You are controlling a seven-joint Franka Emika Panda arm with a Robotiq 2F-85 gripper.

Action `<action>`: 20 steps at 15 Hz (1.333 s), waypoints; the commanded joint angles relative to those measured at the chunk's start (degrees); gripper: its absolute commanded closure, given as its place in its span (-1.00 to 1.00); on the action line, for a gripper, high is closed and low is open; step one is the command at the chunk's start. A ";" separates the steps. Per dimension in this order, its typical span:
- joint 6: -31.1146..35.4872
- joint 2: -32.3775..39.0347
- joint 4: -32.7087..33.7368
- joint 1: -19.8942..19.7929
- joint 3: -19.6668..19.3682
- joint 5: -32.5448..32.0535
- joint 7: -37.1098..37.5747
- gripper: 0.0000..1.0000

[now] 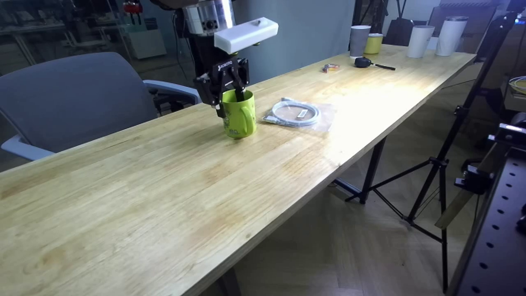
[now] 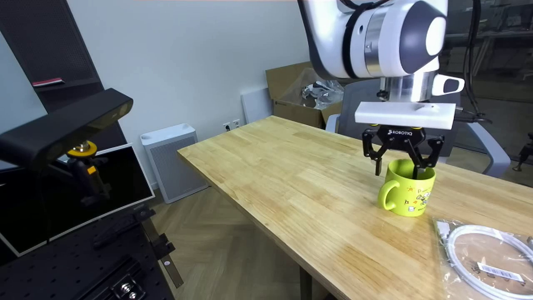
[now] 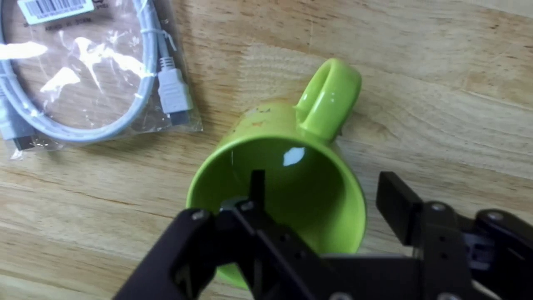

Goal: Move the green cup to the left

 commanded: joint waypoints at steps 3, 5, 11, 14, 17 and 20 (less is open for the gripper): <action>-6.39 -1.73 2.55 2.41 -2.98 -3.29 6.04 -1.00; -9.22 -2.22 4.04 2.44 -2.90 -3.44 6.70 -1.00; -16.58 -4.31 8.15 2.13 -2.38 -3.86 7.49 -1.00; -17.61 -3.99 8.16 0.92 -1.33 -3.78 5.27 -1.00; -20.65 -4.07 9.10 0.91 -1.32 -4.32 5.25 -1.00; -20.87 -4.06 9.10 0.92 -1.32 -4.42 5.25 -1.00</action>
